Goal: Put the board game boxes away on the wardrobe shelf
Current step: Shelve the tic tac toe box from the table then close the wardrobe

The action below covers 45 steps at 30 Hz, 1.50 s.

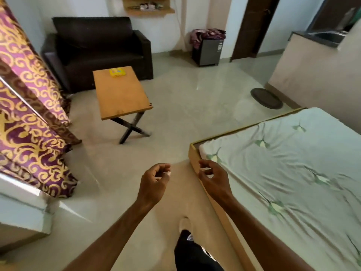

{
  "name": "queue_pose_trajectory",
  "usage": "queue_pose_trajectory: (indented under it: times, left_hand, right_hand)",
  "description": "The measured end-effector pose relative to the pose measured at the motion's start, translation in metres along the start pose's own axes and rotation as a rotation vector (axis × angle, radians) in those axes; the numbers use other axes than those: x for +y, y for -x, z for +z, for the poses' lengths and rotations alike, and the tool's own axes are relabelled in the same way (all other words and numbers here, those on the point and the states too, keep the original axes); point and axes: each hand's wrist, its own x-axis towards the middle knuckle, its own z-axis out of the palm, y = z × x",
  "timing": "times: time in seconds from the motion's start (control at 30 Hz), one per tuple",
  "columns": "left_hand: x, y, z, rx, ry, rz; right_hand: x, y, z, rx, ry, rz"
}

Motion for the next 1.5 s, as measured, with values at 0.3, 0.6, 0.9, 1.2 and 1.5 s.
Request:
queue_pose_trajectory:
  times: [0.3, 0.6, 0.9, 1.2, 1.5]
  left_hand:
    - [-0.002, -0.217, -0.048, 0.151, -0.019, -0.050]
    - [0.012, -0.443, -0.095, 0.262, 0.024, -0.069]
    - [-0.027, -0.692, -0.143, 0.322, 0.098, -0.146]
    - [-0.027, -0.956, -0.223, 0.404, 0.037, -0.168]
    - [-0.093, -1.181, -0.268, 0.504, -0.152, -0.266]
  right_hand:
    - [-0.037, -0.231, 0.093, -0.144, -0.031, -0.045]
    - [-0.099, -0.467, 0.177, -0.251, -0.013, -0.128]
    - [-0.124, -0.705, 0.297, -0.351, 0.074, -0.118]
    - [-0.197, -0.949, 0.422, -0.466, 0.071, -0.086]
    - [-0.190, -1.172, 0.568, -0.628, 0.119, -0.066]
